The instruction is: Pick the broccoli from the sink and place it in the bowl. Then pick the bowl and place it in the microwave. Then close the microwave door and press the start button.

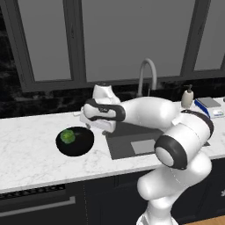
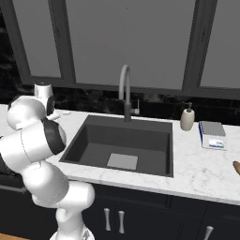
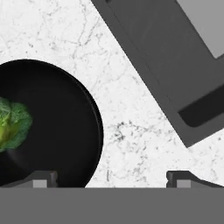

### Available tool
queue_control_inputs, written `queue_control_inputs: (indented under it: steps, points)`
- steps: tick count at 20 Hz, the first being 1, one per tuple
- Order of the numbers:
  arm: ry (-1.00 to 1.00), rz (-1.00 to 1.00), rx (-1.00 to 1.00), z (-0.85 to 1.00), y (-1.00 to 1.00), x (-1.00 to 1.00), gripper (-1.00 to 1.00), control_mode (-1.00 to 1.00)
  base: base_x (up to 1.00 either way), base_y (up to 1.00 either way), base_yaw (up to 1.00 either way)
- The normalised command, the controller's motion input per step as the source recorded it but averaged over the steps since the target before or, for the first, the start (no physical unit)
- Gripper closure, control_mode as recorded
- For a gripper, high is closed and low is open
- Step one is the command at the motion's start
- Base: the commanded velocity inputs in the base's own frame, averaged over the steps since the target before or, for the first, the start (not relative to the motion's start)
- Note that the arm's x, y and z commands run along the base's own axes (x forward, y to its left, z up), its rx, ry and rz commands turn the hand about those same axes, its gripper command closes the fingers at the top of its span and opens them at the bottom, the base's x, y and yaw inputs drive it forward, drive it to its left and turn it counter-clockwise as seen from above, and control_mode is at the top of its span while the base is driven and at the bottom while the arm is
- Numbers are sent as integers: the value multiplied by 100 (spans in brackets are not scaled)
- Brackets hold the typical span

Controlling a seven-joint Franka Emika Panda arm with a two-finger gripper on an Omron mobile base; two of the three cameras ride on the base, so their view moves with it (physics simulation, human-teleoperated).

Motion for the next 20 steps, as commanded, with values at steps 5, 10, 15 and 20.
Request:
queue_control_inputs:
  steps: [5, 10, 15, 20]
  points:
    - [3, 19, 6, 17, -39, 0, -100, -100, 0, 0, 0]
    - [0, 16, 0, -11, -4, 0, -100, -100, 0, 0, 0]
    - [0, 3, 0, -12, 12, 20, -100, -100, 0, 0, 0]
    - [0, 2, 0, -26, 24, 12, -100, -100, 0, 0, 0]
